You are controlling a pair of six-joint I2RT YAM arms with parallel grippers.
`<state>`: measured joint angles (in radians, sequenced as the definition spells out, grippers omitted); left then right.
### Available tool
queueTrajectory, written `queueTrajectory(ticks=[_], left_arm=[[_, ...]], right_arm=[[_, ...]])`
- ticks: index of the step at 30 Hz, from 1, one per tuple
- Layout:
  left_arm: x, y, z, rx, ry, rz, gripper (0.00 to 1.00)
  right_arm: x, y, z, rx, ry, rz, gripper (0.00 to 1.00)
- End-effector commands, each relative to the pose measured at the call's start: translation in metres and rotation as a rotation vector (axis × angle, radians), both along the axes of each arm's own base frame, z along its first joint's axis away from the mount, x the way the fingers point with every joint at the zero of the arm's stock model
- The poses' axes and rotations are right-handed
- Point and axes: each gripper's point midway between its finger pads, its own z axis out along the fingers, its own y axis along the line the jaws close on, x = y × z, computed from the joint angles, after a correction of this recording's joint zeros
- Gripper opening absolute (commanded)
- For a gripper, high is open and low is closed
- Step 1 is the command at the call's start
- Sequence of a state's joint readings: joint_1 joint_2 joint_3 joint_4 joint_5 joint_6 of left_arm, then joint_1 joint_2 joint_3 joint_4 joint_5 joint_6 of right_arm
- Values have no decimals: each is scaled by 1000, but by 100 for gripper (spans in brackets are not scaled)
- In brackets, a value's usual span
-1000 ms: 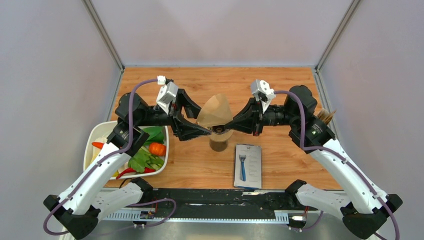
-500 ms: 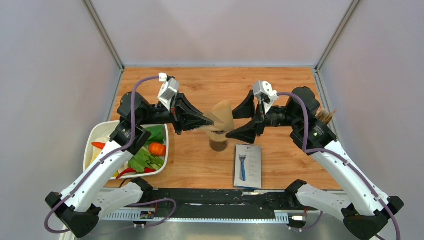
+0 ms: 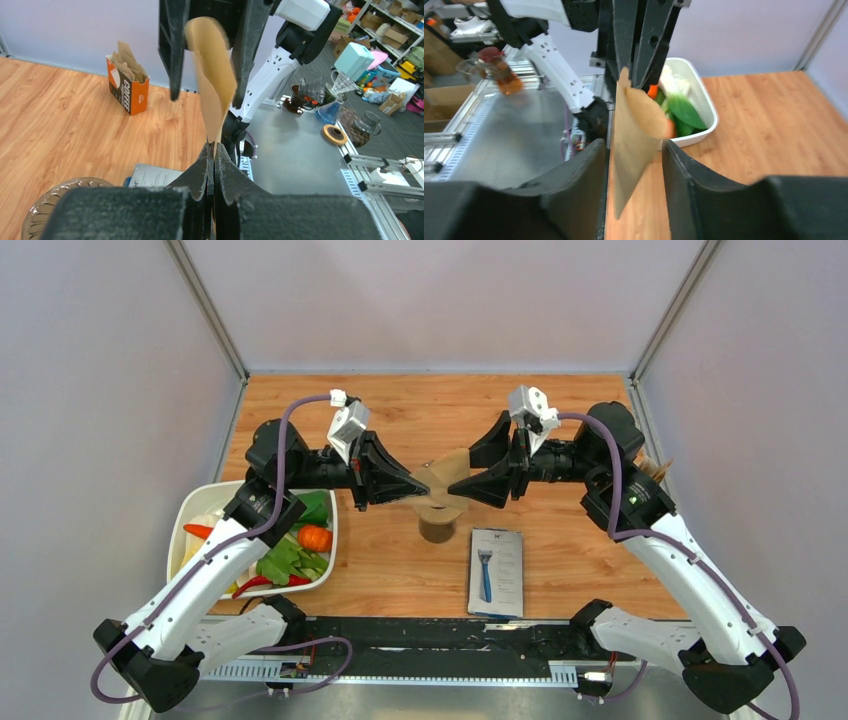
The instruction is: Place the coffee filter in the dripper
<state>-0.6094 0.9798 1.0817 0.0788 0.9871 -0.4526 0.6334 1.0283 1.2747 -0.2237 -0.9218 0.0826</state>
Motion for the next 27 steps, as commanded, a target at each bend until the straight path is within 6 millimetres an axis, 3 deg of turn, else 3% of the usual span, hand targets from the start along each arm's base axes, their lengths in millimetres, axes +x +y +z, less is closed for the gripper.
queueTrajectory(ticks=[1,3,4,7,13,14,15,16,17,21,27], left_arm=[[-6,2,1,14,-50,-22,0],[-6,2,-1,22,-52,-22,0],[-6,2,-3,30,-49,-21,0],[-3,2,-8,47,-39,-10,0],[-3,3,-8,54,-45,-5,0],[-5,3,-6,49,-45,-8,0],[-5,4,-3,39,-54,-9,0],[-7,4,1,31,-56,-11,0],[-8,5,6,19,-69,-11,0],[-13,8,22,-35,-88,-6,0],[-16,10,32,-78,-107,-8,0]], right_arm=[[2,-2,29,55,-74,-21,59],[3,-1,34,61,-78,-22,57],[3,-1,35,63,-80,-22,49],[2,0,37,64,-85,-15,2],[-1,-1,36,66,-94,-5,0],[2,-2,34,66,-86,-20,18],[2,-2,33,64,-75,-28,54],[4,-3,29,59,-61,-39,81],[3,-4,23,48,-50,-40,90],[-7,-10,-4,5,-49,-20,90],[-19,-13,-35,-43,-10,31,68]])
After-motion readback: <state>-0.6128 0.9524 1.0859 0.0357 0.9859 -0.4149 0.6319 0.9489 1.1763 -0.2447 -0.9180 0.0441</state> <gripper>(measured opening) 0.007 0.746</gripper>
